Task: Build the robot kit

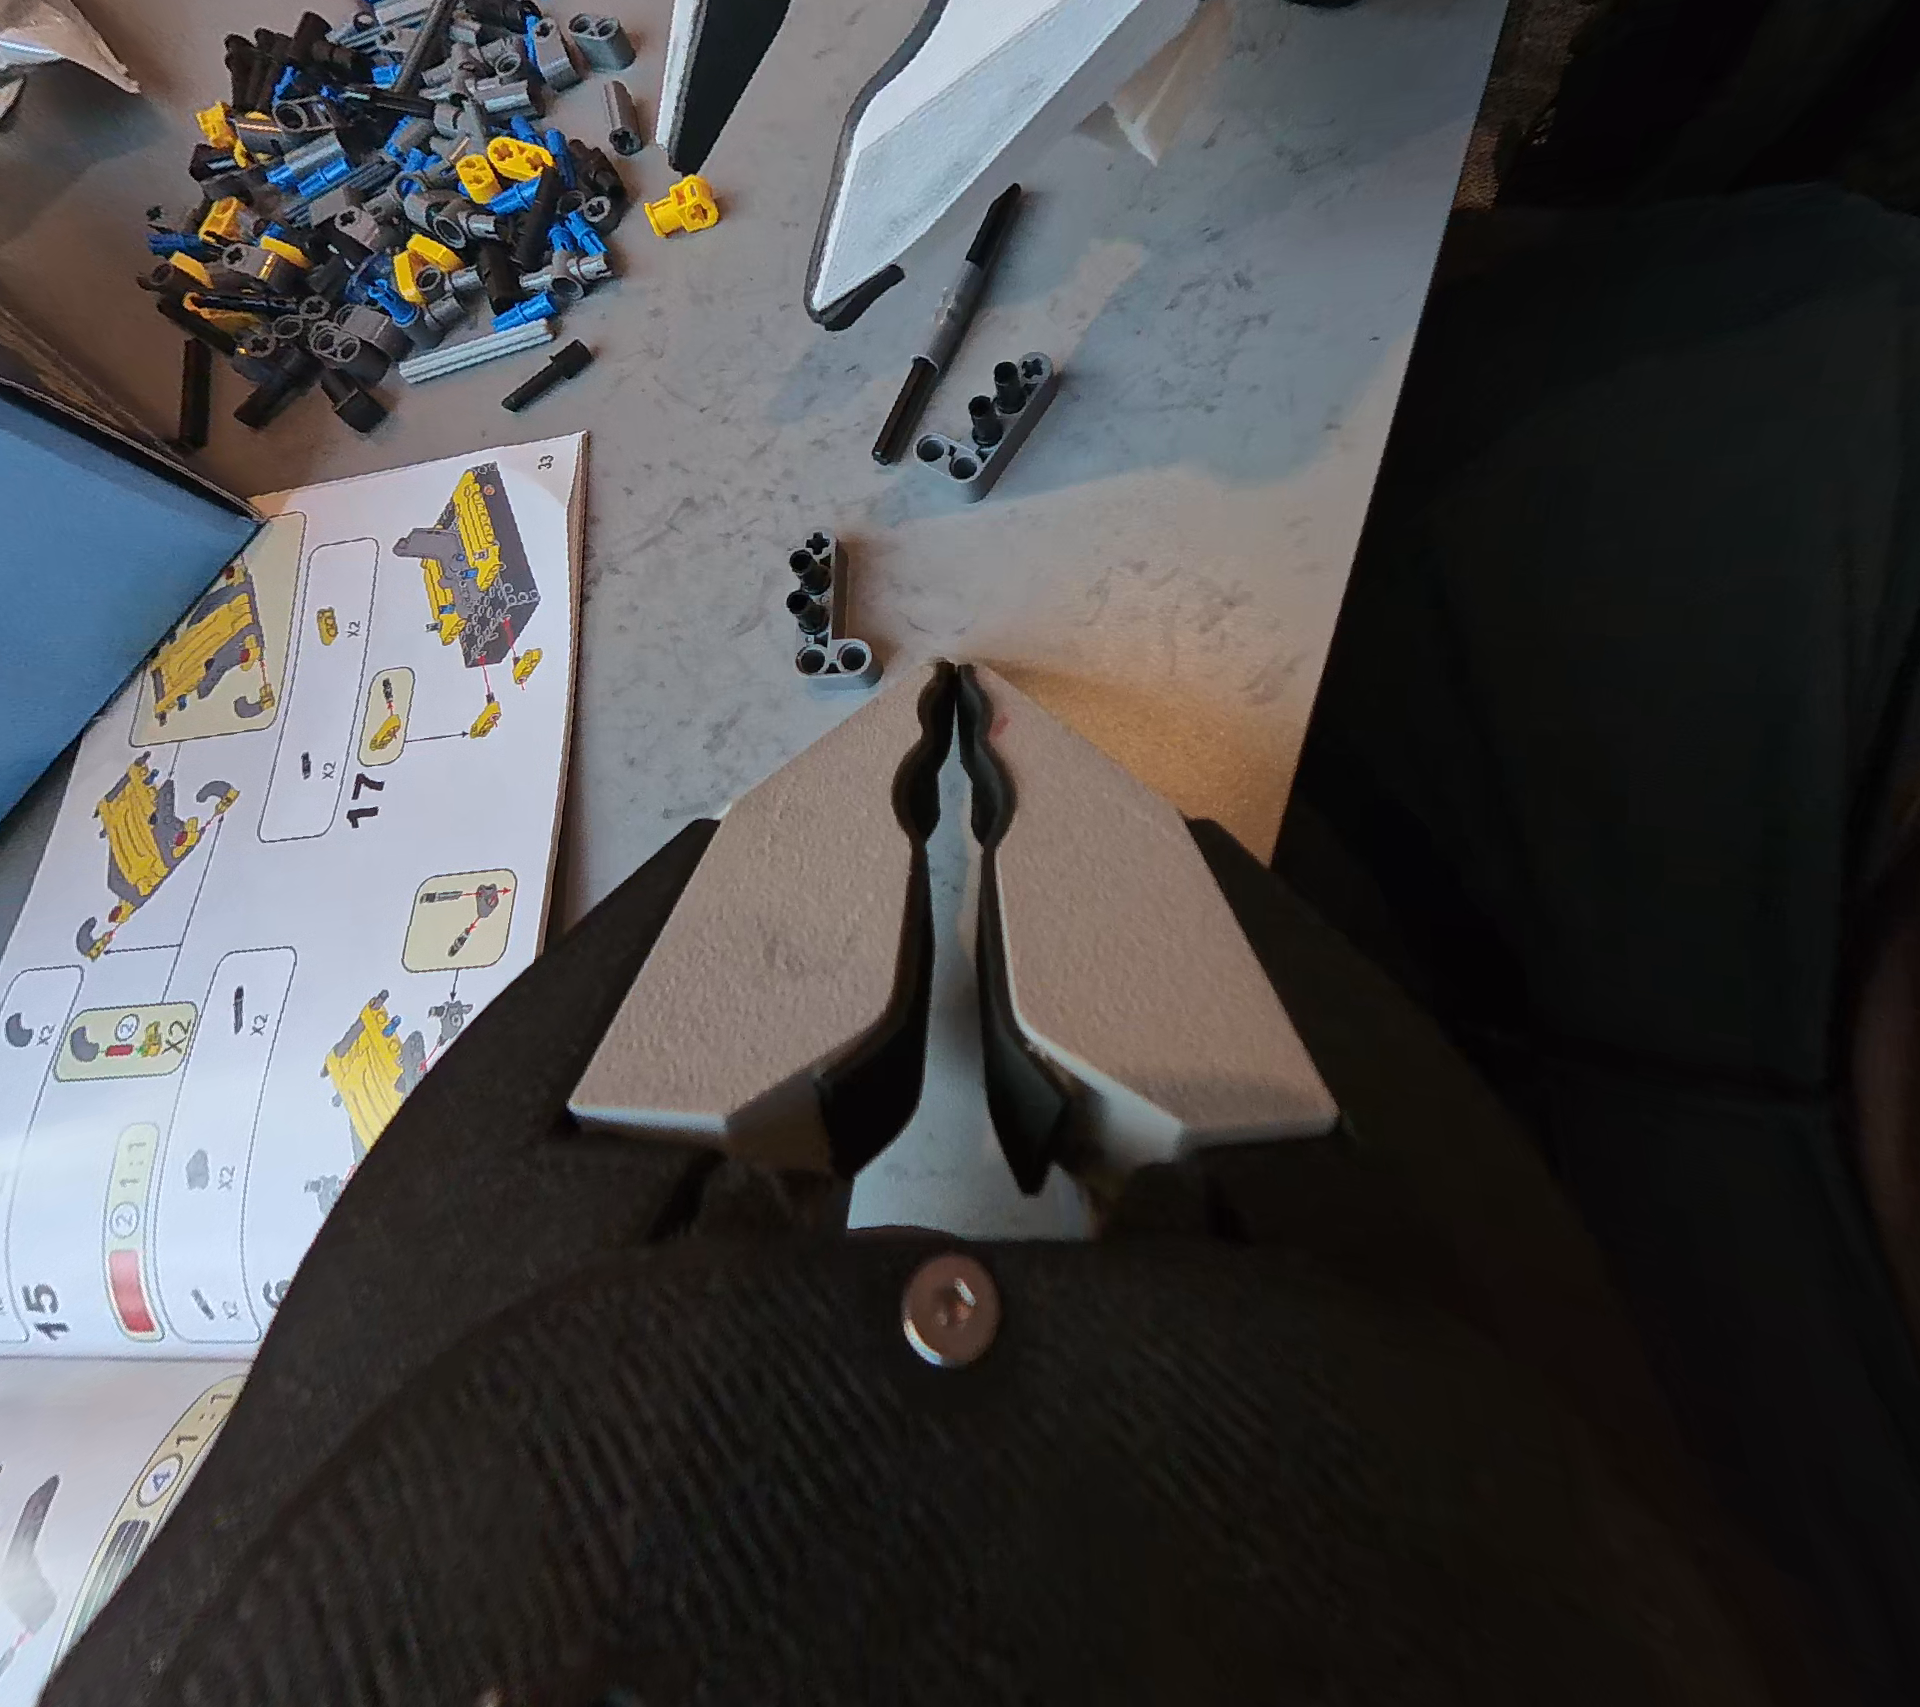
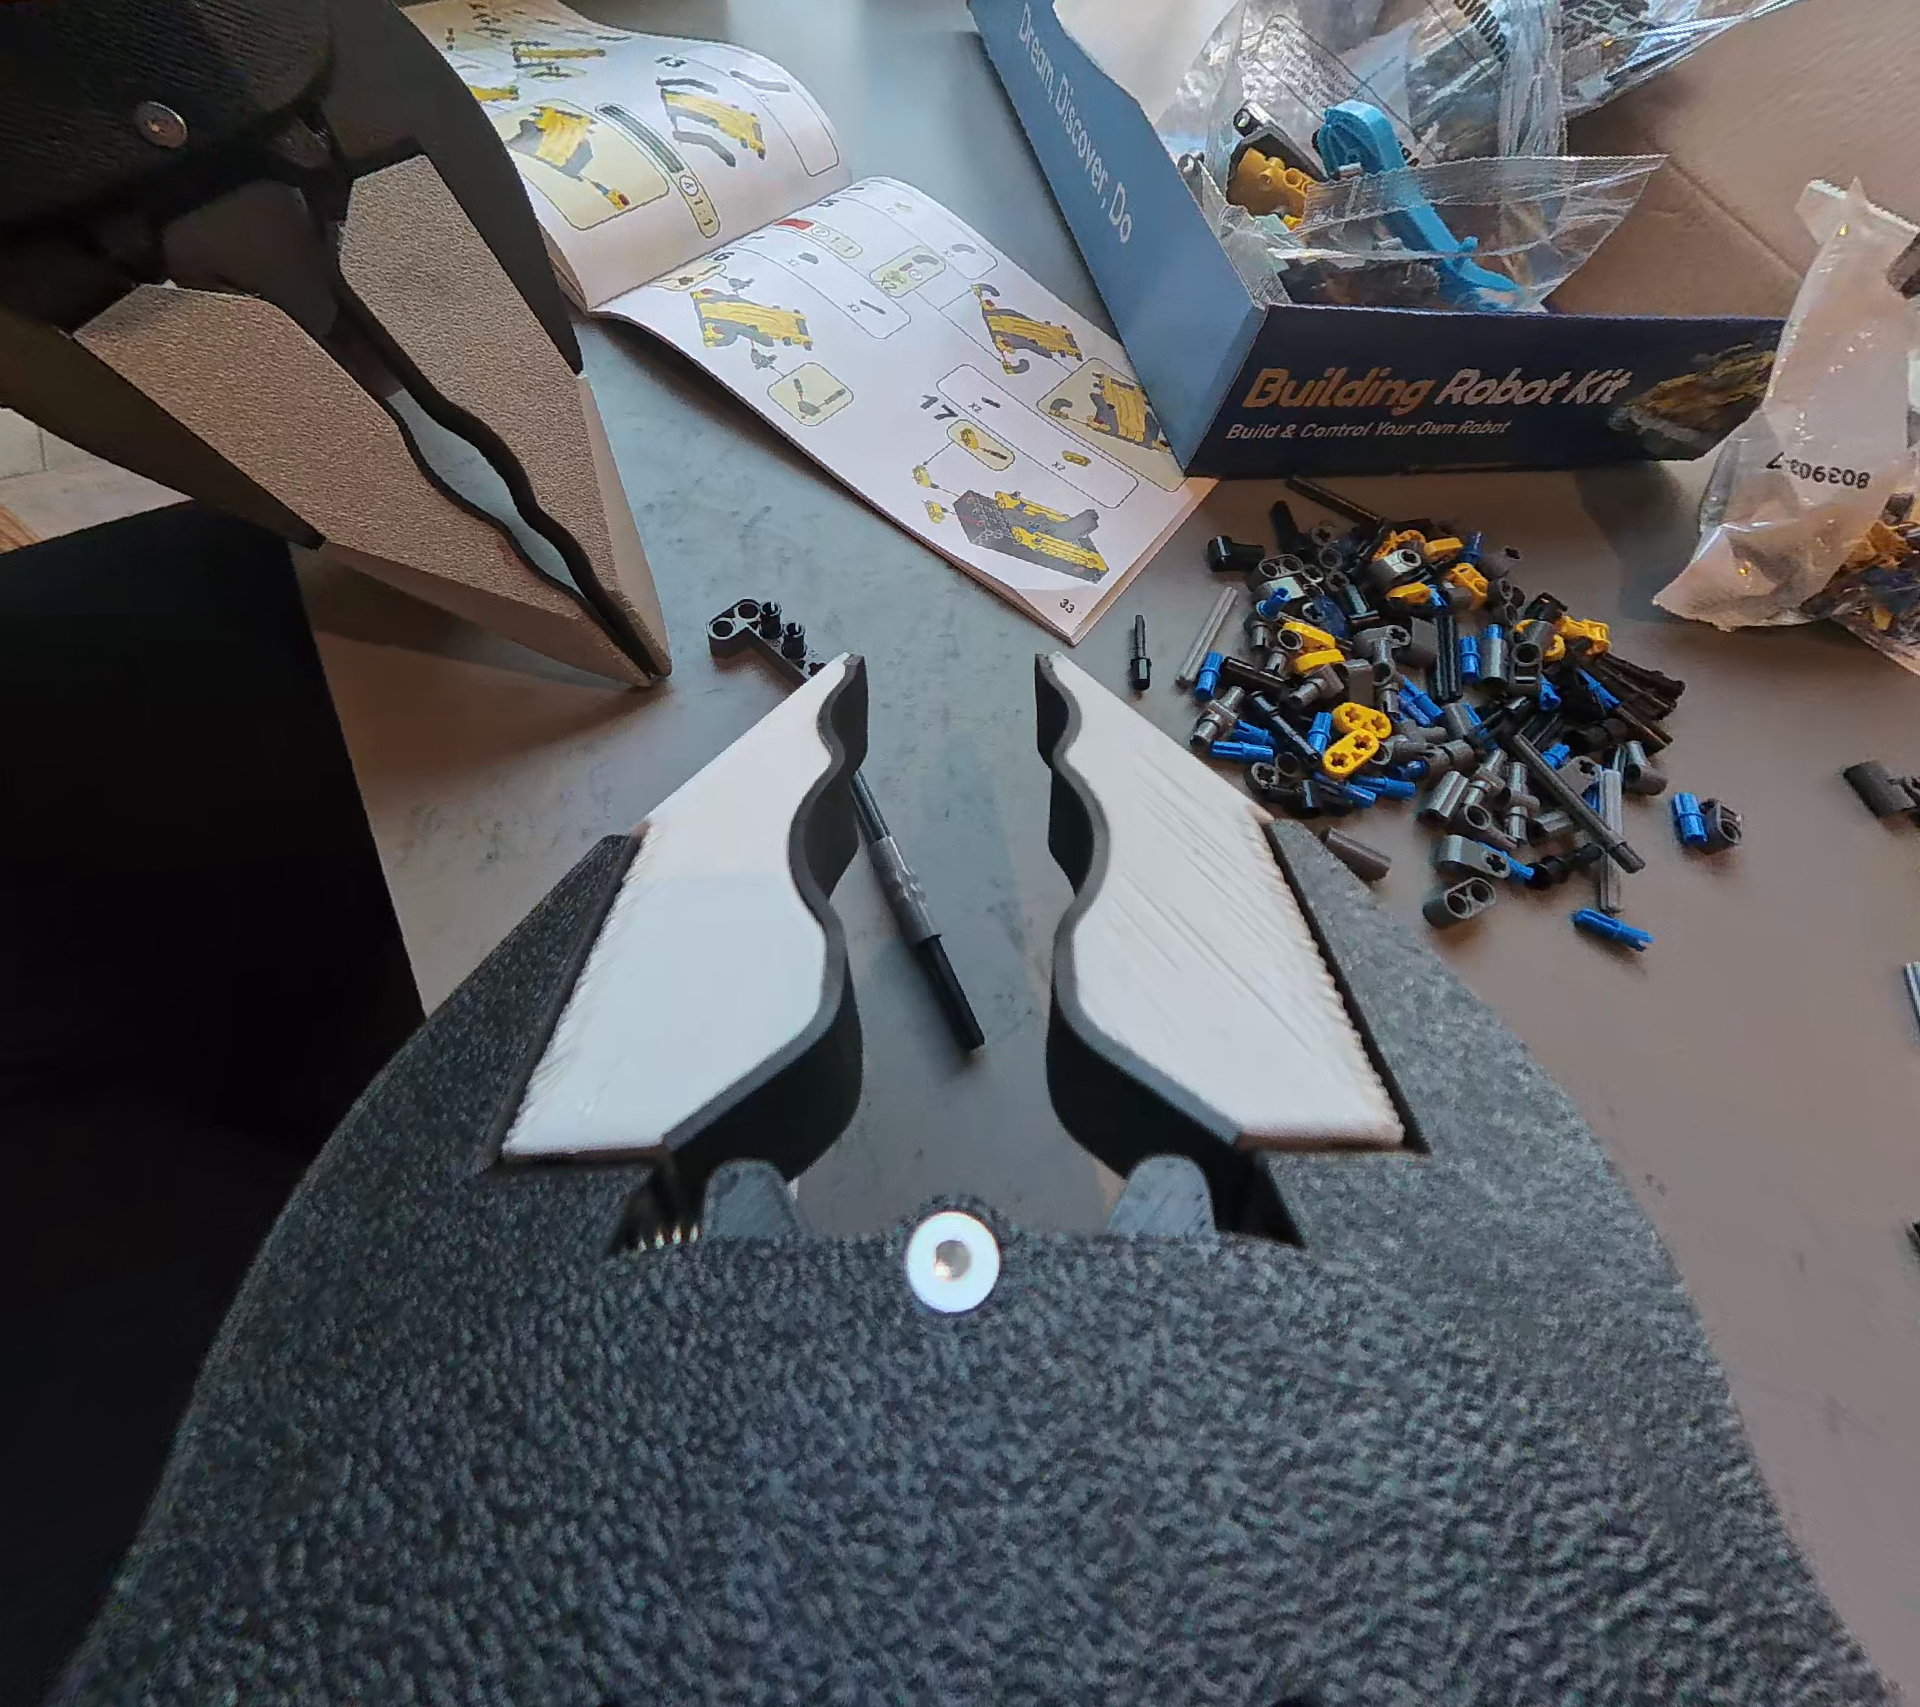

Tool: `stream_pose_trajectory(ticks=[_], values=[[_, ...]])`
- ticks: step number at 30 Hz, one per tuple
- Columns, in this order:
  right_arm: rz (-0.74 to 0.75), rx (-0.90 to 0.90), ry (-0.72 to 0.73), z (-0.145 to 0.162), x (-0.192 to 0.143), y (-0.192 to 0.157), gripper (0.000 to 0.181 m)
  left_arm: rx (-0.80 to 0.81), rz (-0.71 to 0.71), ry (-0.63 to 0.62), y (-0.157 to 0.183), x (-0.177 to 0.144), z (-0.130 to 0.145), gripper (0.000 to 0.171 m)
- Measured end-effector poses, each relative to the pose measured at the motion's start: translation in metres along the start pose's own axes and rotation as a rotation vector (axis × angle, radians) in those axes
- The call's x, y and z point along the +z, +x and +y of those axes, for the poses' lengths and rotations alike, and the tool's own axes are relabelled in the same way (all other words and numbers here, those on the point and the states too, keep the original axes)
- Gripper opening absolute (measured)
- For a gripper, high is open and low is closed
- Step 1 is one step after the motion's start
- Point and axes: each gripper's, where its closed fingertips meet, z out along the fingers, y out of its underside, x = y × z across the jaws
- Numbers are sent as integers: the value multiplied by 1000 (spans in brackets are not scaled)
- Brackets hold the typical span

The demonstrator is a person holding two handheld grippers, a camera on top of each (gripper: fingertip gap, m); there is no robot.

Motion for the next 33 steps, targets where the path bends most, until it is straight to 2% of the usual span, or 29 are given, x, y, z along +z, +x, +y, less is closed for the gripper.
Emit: stream_pose_trajectory(ticks=[33], values=[[-1, -9, -8, 1, 1, -1, 31, -3, 3, 0, 0, 0, 0, 0]])
